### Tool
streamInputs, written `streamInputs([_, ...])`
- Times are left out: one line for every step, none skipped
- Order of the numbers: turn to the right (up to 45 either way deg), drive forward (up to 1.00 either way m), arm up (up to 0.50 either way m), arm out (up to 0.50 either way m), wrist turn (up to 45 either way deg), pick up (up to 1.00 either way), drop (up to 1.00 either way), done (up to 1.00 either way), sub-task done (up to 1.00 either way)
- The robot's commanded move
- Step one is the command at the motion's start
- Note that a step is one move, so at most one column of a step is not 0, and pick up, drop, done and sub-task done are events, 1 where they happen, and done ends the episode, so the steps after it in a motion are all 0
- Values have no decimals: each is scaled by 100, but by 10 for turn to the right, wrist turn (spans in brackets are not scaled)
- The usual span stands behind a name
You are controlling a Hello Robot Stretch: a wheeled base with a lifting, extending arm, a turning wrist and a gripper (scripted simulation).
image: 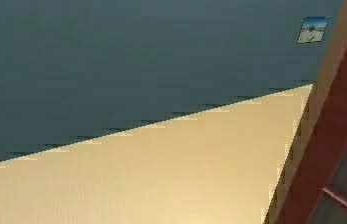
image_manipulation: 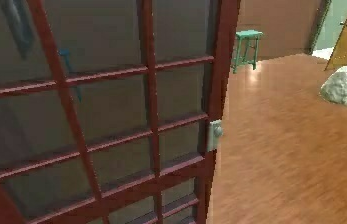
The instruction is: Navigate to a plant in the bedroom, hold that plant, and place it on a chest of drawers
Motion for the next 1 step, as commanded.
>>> streamInputs([0,75,0,0,0,0,0,0,0])
